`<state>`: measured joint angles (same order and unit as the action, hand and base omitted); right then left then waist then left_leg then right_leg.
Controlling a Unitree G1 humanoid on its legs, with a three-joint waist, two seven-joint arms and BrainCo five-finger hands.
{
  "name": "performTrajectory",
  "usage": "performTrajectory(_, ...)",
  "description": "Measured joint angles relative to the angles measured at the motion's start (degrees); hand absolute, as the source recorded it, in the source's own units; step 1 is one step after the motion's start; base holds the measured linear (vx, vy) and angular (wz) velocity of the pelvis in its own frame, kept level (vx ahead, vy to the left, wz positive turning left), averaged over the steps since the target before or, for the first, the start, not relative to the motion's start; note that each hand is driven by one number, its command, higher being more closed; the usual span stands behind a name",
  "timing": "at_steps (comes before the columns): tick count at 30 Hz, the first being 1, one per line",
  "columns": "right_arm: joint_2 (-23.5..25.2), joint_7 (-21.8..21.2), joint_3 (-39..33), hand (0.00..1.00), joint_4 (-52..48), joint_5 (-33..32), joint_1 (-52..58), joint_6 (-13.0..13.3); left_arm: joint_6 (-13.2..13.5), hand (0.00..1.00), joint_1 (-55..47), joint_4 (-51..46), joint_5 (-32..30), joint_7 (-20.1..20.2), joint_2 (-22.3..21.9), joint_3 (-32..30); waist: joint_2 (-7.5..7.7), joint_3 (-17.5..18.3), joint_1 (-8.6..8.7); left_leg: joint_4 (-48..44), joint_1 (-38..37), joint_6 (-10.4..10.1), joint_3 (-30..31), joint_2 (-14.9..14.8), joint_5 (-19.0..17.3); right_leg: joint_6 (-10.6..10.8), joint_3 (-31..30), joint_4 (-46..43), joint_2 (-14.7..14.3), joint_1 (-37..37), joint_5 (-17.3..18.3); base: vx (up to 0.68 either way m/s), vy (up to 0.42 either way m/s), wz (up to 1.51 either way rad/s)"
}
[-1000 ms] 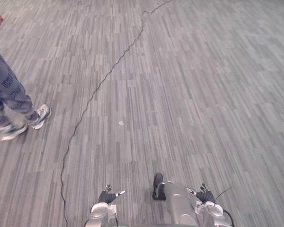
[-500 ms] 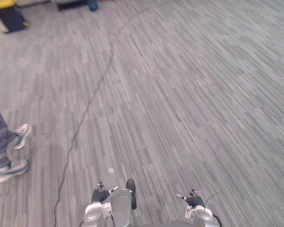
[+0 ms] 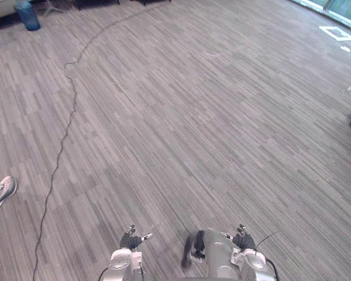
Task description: Pick up cushions and gather them together orderly.
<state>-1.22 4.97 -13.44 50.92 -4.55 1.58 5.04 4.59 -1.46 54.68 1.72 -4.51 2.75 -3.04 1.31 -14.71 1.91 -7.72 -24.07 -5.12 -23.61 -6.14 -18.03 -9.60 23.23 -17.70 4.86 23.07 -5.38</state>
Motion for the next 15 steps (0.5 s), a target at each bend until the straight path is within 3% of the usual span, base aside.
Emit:
performTrajectory(1, -0.72, -0.03, -0.47, 0.0, -0.15, 0.09, -1.15, -0.22, 0.03, 0.0, 0.44, 0.28, -0.81, 0.18, -0.95, -0.55, -2.26, -0.11, 0.08, -2.06, -0.06, -5.63, 0.53, -1.95, 4.25, -0.67, 0.1, -6.68, -0.4, 1.3, 5.16, 0.68, -0.2, -0.3)
performTrajectory(3, -0.52, -0.38, -2.11, 0.0, -1.06, 0.13, -1.12, -0.56, 0.05, 0.0, 0.82, 0.09, -1.69, 0.17, -1.89, -2.02, -3.12, -0.47, 0.43, -12.46, 1.73, -5.19, 2.34, -4.31, 11.18, -0.86, 0.27, -11.0, -1.55, -0.85, 11.44, 0.74, -0.246, -0.33)
performTrajectory(4, 0.56, -0.38, -1.95, 0.0, -2.08, 0.13, -0.58, -0.85, 0.0, 0.0, 0.43, -0.26, -1.67, 0.15, -2.52, -4.17, -3.91, -0.59, 0.71, -28.23, 7.74, -2.75, 5.16, -8.08, 20.01, -0.83, -0.49, -9.82, -3.26, -4.62, 13.86, 0.63, -0.153, -0.5)
performTrajectory(5, 0.76, -0.22, -1.8, 0.0, -2.66, 0.12, -0.45, -1.17, 0.04, 0.0, -0.04, -1.91, -1.65, 0.14, -3.09, -5.39, -4.56, -0.91, 0.22, -44.94, 14.95, -1.45, 7.03, -11.72, 20.17, -1.21, -2.05, -7.89, -5.82, -8.56, 15.25, 0.61, -0.11, -0.7)
performTrajectory(6, 0.94, -0.09, -1.12, 0.0, -2.65, 0.09, -0.53, -1.24, 0.08, 0.0, -0.24, -2.83, -1.65, 0.21, -3.47, -6.27, -4.39, -1.45, -0.46, -53.81, 18.68, -0.84, 7.22, -13.16, 18.39, -1.67, -3.57, -6.91, -7.22, -11.38, 16.38, 0.59, -0.063, -0.95)
performTrajectory(7, 1.16, 0.0, 0.59, 0.0, -2.65, 0.07, -0.35, -1.27, 0.02, 0.0, -0.73, -4.45, -1.64, 0.25, -3.75, -7.13, -3.82, -1.96, -1.42, -62.86, 24.47, -0.87, 8.51, -13.99, 14.35, -1.76, -5.75, -5.06, -8.58, -16.45, 17.95, 0.58, -0.039, -0.93)
performTrajectory(8, 1.66, 0.03, 1.2, 0.0, -2.6, 0.0, -0.1, -1.47, 0.1, 0.0, -1.02, -5.87, -1.56, 0.23, -3.42, -7.09, -3.01, -2.02, -2.08, -64.35, 28.08, 0.17, 8.29, -13.98, 11.92, -1.9, -7.54, -3.49, -9.11, -19.92, 19.25, 0.67, -0.028, -0.92)
performTrajectory(10, 2.39, 0.1, 2.69, 0.0, -2.54, -0.06, 0.32, -1.75, 0.92, 0.0, -2.41, -8.86, -1.29, 0.23, -3.17, -7.13, -1.68, -1.4, -2.9, -57.98, 36.89, 1.52, 6.55, -13.4, 8.41, -0.63, -11.03, 2.1, -9.72, -27.32, 20.9, 0.53, 0.021, -0.75)
performTrajectory(12, 2.91, 0.17, 2.82, 0.0, -2.49, -0.07, 0.3, -1.88, 1.39, 0.0, -3.13, -10.59, -0.3, 0.21, -3.16, -7.3, -1.73, -1.11, -3.66, -42.35, 41.99, 1.86, 5.12, -10.3, 6.4, 0.62, -14.68, 6.06, -9.34, -32.21, 21.76, 0.57, 0.098, -0.72)
performTrajectory(13, 2.64, 0.19, 2.96, 0.0, -2.29, -0.07, 0.22, -1.91, 1.5, 0.0, -3.29, -10.71, -0.05, 0.18, -3.11, -7.29, -1.66, -1.09, -4.04, -34.8, 42.85, 1.71, 5.8, -8.19, 6.71, 1.18, -15.99, 7.02, -8.75, -33.6, 22.2, 0.63, 0.152, -0.9)
performTrajectory(15, 2.92, 0.3, 2.34, 0.0, 0.29, -0.04, -0.8, -1.83, 1.72, 0.0, -3.93, -10.8, 0.9, -0.11, -3.58, -8.39, -1.67, -0.78, -5.77, -9.33, 43.08, -1.0, 9.12, -2.48, 12.55, 3.54, -20.79, 10.72, -7.29, -38.58, 23.22, 0.68, 0.218, -0.96)
